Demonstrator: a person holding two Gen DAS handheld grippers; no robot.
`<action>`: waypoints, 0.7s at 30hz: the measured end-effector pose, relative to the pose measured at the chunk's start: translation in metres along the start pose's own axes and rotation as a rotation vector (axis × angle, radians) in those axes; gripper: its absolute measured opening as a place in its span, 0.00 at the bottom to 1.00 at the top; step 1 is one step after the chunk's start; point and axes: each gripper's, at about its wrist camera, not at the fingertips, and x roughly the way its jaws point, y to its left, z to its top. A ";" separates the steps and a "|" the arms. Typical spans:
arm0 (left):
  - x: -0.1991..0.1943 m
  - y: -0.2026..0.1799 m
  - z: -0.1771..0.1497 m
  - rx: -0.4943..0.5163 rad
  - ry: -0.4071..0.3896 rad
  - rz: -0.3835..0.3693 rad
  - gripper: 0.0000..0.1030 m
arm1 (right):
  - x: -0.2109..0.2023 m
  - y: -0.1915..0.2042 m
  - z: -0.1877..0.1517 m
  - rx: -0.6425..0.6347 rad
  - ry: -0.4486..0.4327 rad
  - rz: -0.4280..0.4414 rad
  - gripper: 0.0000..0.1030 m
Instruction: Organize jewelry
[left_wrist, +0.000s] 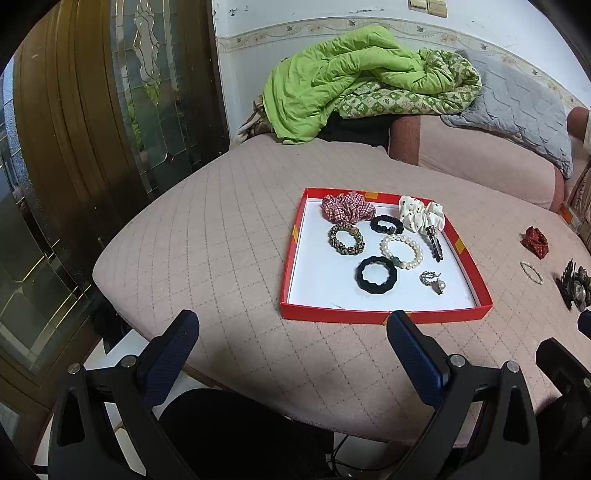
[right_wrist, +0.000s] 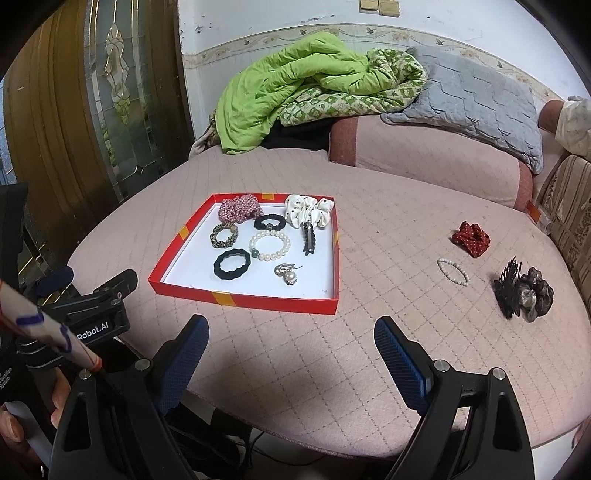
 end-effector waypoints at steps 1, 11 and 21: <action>0.000 0.000 0.000 0.000 -0.001 0.003 0.98 | 0.000 -0.001 0.000 0.003 0.000 0.000 0.91; 0.001 0.002 0.000 -0.001 -0.003 0.008 0.98 | 0.000 -0.003 0.002 0.012 -0.011 -0.007 0.91; 0.002 0.004 -0.002 -0.003 0.003 0.012 0.98 | 0.002 0.000 0.005 0.006 -0.015 0.000 0.91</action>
